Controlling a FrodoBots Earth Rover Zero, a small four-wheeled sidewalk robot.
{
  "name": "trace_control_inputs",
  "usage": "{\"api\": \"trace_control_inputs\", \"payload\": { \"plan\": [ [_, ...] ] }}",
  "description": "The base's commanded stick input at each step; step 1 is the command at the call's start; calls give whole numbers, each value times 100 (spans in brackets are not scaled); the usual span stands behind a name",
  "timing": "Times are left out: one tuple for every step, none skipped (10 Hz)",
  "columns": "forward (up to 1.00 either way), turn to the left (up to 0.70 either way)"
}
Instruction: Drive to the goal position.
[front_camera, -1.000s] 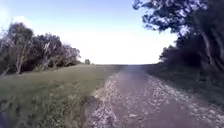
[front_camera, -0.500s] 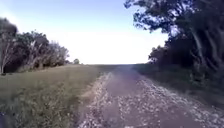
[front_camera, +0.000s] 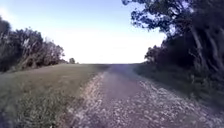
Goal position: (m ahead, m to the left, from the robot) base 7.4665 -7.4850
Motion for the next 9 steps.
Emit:
{"api": "trace_control_inputs", "payload": {
  "plan": [
    [50, 0],
    [50, 0],
    [50, 0],
    [50, 0],
    [50, 0],
    [50, 0],
    [50, 0],
    [50, 0],
    [50, 0]
  ]
}}
